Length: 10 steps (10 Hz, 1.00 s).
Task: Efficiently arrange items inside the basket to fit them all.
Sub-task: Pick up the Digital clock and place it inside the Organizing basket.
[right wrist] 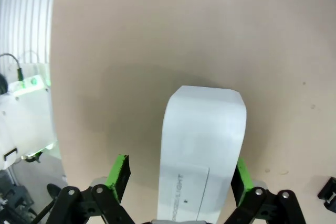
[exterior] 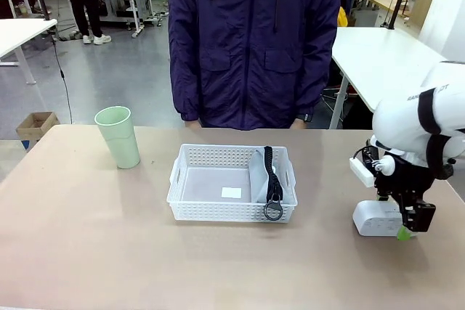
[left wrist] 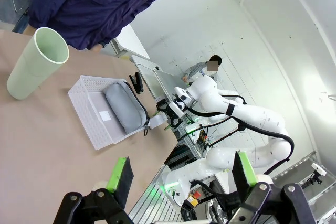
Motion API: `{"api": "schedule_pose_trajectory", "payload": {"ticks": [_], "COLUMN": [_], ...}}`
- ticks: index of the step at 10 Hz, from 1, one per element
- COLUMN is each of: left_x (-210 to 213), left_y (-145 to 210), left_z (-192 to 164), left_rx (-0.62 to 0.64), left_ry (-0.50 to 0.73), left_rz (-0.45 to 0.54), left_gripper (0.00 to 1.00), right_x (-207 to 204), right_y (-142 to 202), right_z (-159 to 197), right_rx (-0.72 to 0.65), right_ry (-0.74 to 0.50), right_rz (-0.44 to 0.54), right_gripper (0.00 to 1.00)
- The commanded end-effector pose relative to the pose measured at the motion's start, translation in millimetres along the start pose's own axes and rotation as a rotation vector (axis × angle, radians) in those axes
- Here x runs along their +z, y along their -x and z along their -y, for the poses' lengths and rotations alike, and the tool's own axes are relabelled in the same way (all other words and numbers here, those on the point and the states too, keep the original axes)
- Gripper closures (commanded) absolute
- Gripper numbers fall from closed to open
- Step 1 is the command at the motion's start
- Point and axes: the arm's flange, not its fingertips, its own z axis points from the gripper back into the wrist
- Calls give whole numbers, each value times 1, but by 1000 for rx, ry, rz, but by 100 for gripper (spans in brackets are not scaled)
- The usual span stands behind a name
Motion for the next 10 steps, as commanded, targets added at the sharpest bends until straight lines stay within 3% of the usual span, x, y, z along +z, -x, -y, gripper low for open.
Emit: {"api": "schedule_pose_trajectory", "payload": {"ticks": [1,7,8,9,10], "left_x": [0,0,0,0,0], "left_y": [0,0,0,0,0], "left_z": [2,2,2,2,2], "left_rx": [-23,-23,-23,-23,-23], "left_ry": [16,16,16,16,16], "left_rz": [8,8,8,8,8], "left_gripper": [0,0,0,0,0], "right_x": [-28,-27,-27,-26,-26], "right_y": [7,11,10,10,10], "right_z": [-11,-13,-13,-13,-13], "right_rx": [-43,-44,-38,-27,-38], "right_ry": [16,33,41,39,31], "right_rz": [-76,-46,-34,-16,-19], "right_gripper": [0,0,59,60,100]}}
